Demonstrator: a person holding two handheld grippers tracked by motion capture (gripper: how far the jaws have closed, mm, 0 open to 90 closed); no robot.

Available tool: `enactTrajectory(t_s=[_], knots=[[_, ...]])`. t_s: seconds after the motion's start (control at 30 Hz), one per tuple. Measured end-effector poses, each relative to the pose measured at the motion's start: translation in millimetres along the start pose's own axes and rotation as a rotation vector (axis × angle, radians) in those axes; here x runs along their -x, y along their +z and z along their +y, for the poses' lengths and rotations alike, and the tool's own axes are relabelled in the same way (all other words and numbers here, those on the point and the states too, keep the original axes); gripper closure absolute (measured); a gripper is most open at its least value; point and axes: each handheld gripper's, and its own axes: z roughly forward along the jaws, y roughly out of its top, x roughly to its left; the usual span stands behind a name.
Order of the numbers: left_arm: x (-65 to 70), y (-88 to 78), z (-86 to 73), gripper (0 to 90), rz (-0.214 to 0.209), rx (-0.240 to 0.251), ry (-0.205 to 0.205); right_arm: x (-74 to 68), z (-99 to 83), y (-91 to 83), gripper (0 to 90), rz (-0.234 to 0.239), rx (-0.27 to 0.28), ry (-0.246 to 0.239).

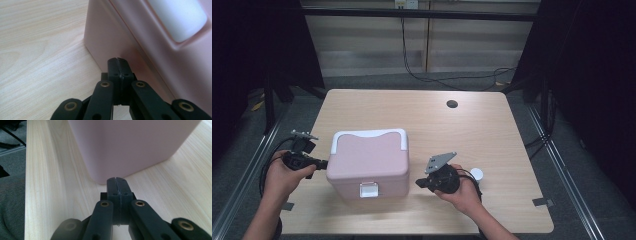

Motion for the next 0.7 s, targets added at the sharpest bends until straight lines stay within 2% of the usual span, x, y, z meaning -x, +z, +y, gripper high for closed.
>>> enactTrajectory(t_s=[0.1, 0.27, 0.5, 0.7], knots=[[4.5, 2.7, 2.6, 90.0, -0.012, -0.007, 0.004, -0.9, 2.4, 1.3, 90.0, 0.006, -0.001, -0.009], [12.1, 5.9, 8.9, 90.0, 0.002, -0.030, 0.025, -2.6, 2.9, -1.6, 90.0, 0.008, -0.026, -0.010], [19.1, 7.2, 15.8, 90.0, 0.007, -0.023, 0.035, 1.1, -1.3, -5.6, 90.0, -0.009, -0.032, -0.007], [26.4, 14.2, 22.6, 90.0, -0.008, -0.019, 0.040, 3.5, -8.2, -11.6, 90.0, -0.021, -0.032, 0.002]])
